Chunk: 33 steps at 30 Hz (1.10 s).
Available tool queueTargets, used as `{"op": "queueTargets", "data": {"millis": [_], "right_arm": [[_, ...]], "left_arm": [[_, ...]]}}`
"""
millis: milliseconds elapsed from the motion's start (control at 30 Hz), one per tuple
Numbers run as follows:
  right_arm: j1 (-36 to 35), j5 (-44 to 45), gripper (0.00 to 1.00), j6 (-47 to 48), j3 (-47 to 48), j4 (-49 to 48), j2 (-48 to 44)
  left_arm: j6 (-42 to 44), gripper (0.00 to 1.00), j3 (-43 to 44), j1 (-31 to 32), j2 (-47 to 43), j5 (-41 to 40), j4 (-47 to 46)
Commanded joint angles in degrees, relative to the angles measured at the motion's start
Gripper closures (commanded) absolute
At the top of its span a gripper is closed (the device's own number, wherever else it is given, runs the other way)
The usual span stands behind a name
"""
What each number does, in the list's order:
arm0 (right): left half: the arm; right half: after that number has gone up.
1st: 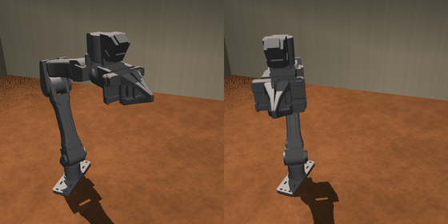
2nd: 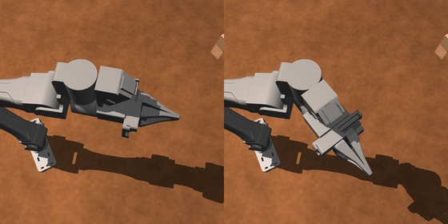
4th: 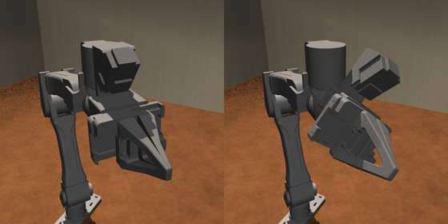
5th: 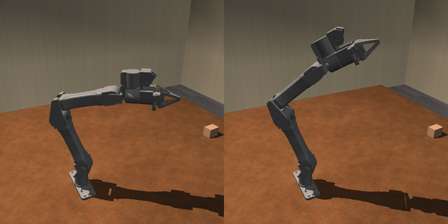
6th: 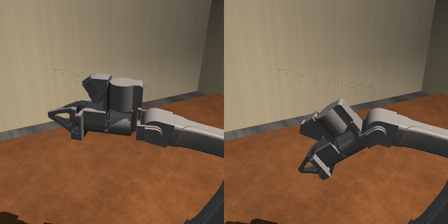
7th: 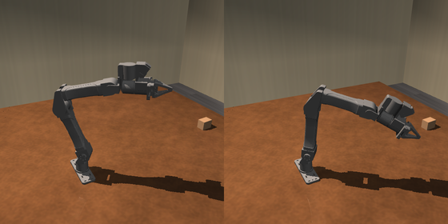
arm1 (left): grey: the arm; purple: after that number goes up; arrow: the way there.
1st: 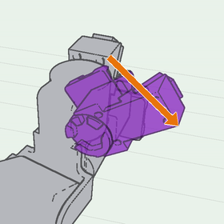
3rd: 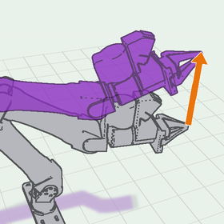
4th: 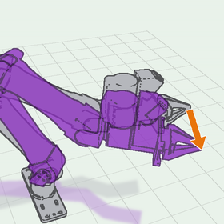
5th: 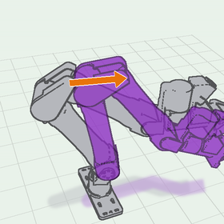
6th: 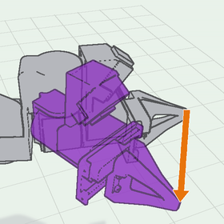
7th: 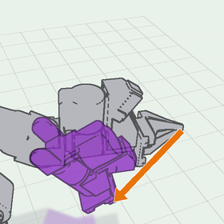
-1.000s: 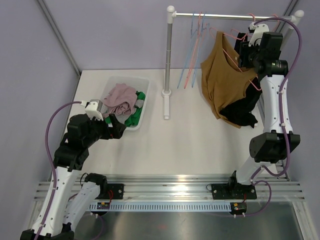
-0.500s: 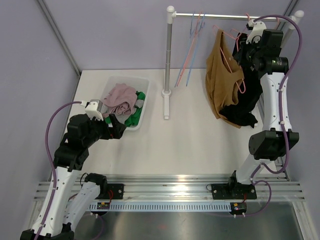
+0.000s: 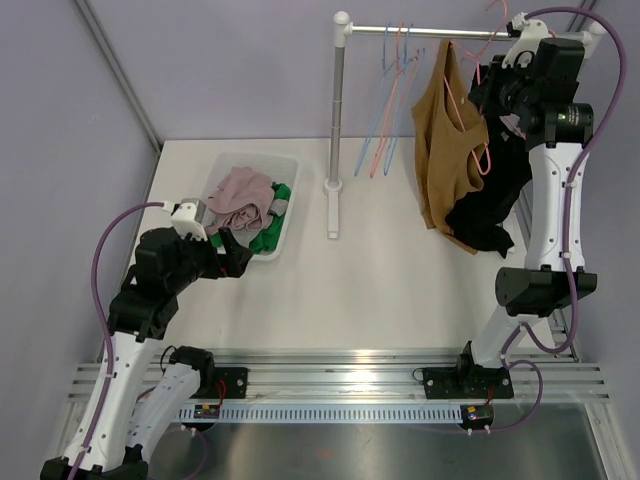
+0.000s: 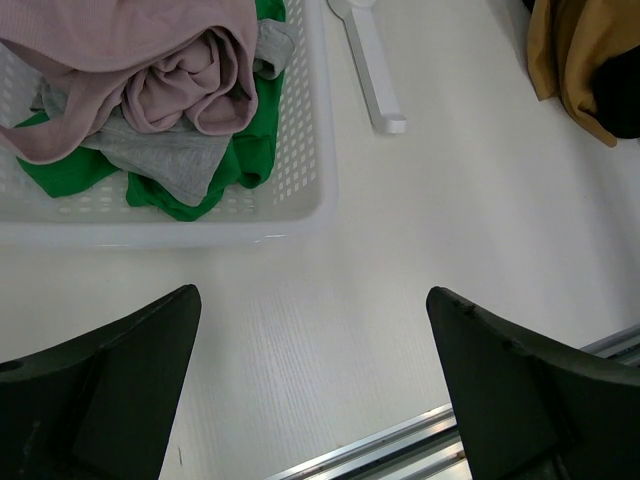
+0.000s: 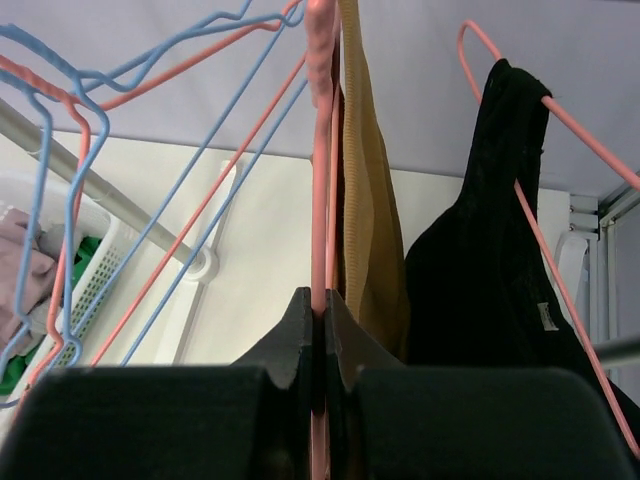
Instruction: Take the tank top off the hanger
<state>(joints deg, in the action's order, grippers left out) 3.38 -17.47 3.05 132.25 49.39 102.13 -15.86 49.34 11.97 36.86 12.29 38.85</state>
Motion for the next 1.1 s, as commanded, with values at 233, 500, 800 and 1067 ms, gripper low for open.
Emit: {"op": "queueTargets", "data": {"millis": [233,500,800,1067], "right_arm": [[-0.83,2.8,1.0,-6.21,-2.5,4.93,-10.88],[-1.09,-0.19,1.0,-7.97,-25.44,5.71,-31.71],[-1.53,-3.88,1.0,-7.88,-41.09,15.04,-50.78],[-6.01,-12.39,1.0,-8.58,-44.88,19.26,-60.02]], "left_arm": [[0.65,0.01,-0.04,0.16,-1.35,1.15,-3.34],[-2.68,0.01,5.22,1.47,0.22,5.2,-6.51],[-5.41,0.01,21.49,28.33,12.78,-12.02,-11.33],[3.37,0.01,32.91,48.21,26.05,-20.64,-24.15]]}}
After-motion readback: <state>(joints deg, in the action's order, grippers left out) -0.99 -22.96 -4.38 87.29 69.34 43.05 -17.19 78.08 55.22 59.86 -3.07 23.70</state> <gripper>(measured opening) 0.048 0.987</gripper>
